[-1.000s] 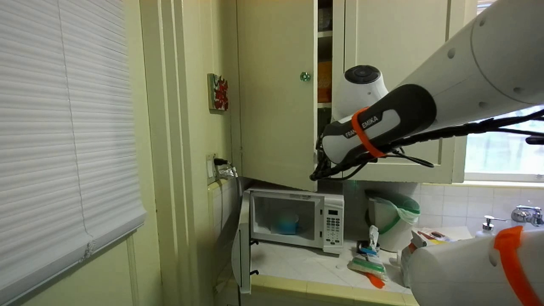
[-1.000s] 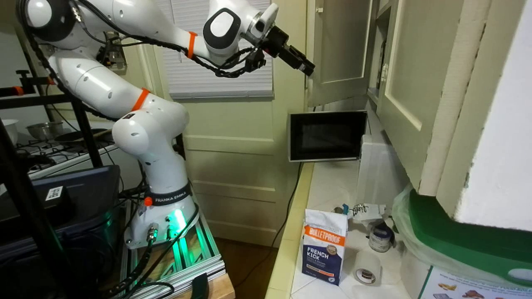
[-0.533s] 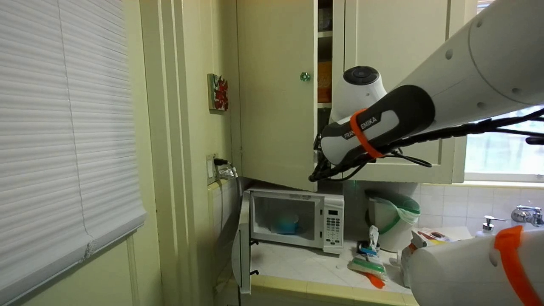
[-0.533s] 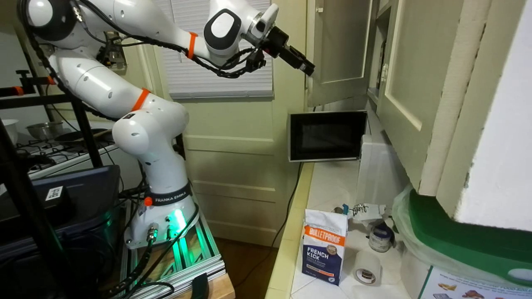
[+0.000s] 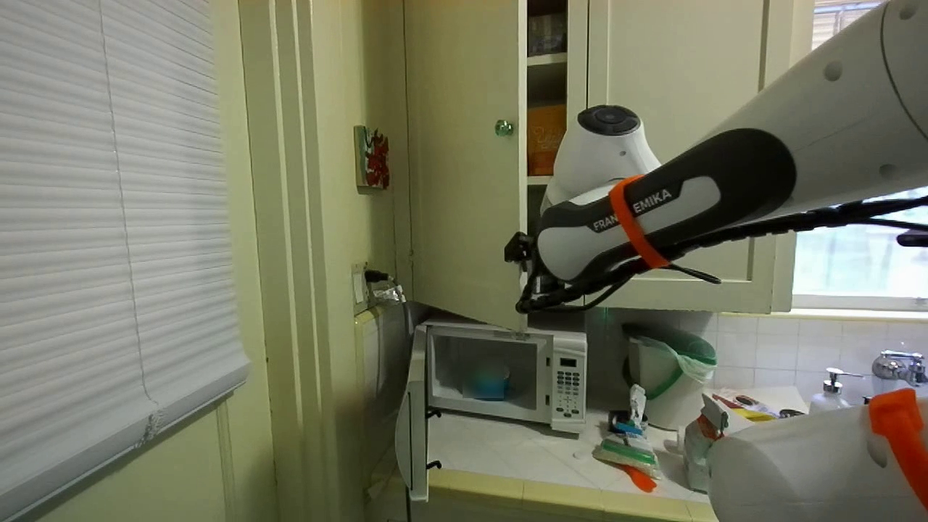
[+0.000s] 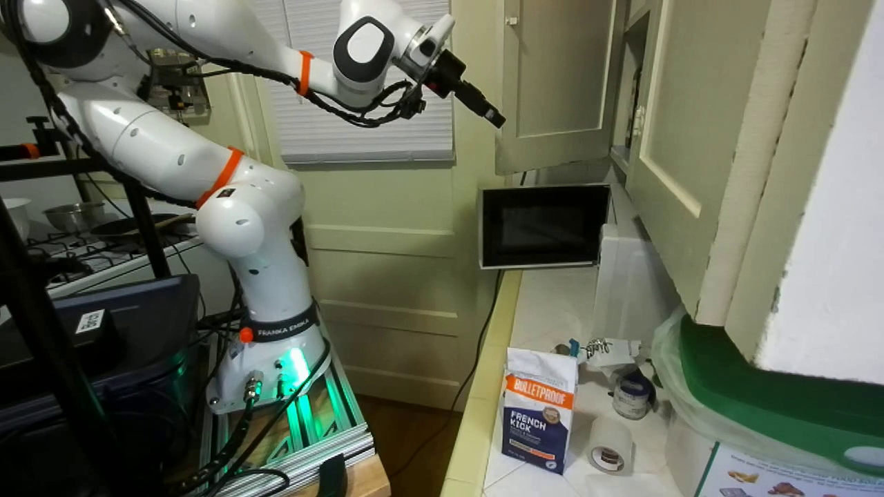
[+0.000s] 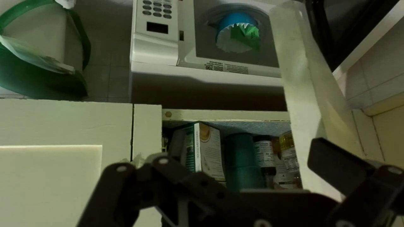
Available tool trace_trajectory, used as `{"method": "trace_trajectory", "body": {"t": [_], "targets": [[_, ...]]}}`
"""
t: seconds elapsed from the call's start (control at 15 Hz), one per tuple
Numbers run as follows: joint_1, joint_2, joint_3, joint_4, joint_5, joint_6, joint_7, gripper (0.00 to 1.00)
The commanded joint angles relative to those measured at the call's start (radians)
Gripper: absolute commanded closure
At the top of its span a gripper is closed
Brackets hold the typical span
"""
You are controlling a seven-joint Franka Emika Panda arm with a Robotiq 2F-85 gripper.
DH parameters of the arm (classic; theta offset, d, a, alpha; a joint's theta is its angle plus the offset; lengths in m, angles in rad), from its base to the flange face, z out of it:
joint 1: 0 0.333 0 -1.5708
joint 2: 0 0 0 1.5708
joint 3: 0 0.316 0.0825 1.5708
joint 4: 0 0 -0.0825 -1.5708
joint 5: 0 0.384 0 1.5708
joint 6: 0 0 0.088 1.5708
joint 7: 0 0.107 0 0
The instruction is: Close the cabinet door.
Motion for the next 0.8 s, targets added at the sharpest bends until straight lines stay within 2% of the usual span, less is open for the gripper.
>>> {"method": "trace_trajectory", "body": {"t": [0.0,0.27,0.4,0.73], "targets": [[0.050,0.011,-0.013,0.001,0.021,-0.031,-0.027,0.00],[0.124,0.021,-0.030,-0.001,0.040,-0.072,-0.070,0.00],[0.182,0.026,-0.054,-0.001,0.062,-0.122,-0.100,0.00],[0.224,0.049,-0.049,-0.003,0.049,-0.116,-0.122,0.00]]}}
